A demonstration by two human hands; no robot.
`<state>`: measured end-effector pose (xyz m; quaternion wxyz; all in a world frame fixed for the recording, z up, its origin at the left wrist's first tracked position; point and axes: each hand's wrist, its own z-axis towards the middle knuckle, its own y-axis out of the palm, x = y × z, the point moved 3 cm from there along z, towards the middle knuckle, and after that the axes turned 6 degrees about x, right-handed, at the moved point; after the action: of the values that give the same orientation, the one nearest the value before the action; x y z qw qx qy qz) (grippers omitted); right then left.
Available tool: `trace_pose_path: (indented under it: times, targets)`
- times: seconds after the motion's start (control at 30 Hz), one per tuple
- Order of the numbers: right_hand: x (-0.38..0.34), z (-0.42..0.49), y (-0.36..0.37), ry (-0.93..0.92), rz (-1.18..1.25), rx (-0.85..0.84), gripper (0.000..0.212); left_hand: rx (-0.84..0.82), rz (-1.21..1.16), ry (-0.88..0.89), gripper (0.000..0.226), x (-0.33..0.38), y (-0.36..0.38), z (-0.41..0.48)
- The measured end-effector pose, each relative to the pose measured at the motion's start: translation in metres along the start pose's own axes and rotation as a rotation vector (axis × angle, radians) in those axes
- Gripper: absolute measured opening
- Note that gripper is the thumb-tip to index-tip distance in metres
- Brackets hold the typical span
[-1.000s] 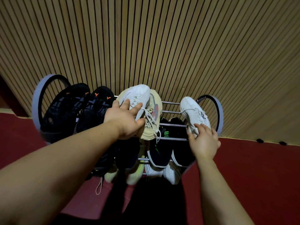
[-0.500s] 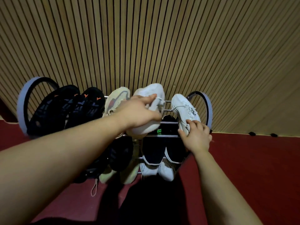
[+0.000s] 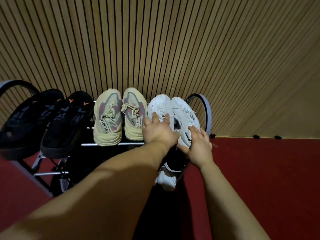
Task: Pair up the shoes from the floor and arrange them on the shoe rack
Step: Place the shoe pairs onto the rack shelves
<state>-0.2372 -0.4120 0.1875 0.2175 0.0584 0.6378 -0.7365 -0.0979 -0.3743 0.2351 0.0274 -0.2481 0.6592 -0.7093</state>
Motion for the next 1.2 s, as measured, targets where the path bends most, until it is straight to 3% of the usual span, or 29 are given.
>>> trace_pose_path:
  times: [0.17,0.3,0.43,0.63,0.77,0.93,1.07,1.2]
  targets:
    - [-0.004,-0.001,0.006,0.02,-0.007,0.063,0.074,-0.239,0.225,0.141,0.086,-0.005,-0.006,0.01]
    - [-0.003,-0.001,0.006,0.013,-0.012,0.069,0.074,-0.101,0.348,0.3,0.1,-0.032,-0.026,0.019]
    - [-0.007,-0.001,0.005,0.024,-0.014,0.072,0.072,-0.295,0.301,0.216,0.104,-0.071,-0.023,0.02]
    - [-0.019,-0.003,0.004,0.159,0.244,0.185,0.062,-0.211,0.407,0.199,0.1,-0.076,-0.02,0.012]
    - [-0.013,0.001,0.006,0.204,0.301,0.156,0.065,-0.23,0.437,0.217,0.109,-0.068,-0.029,0.014]
    - [-0.009,0.003,0.008,0.212,0.336,0.143,0.062,-0.26,0.377,0.554,0.119,-0.039,-0.025,0.017]
    - [-0.003,0.001,-0.011,0.214,0.599,0.172,0.039,-0.237,0.351,0.515,0.109,-0.044,0.011,0.018]
    - [-0.007,-0.003,-0.006,0.185,0.656,0.186,0.043,-0.199,0.313,0.481,0.106,-0.048,0.016,0.019]
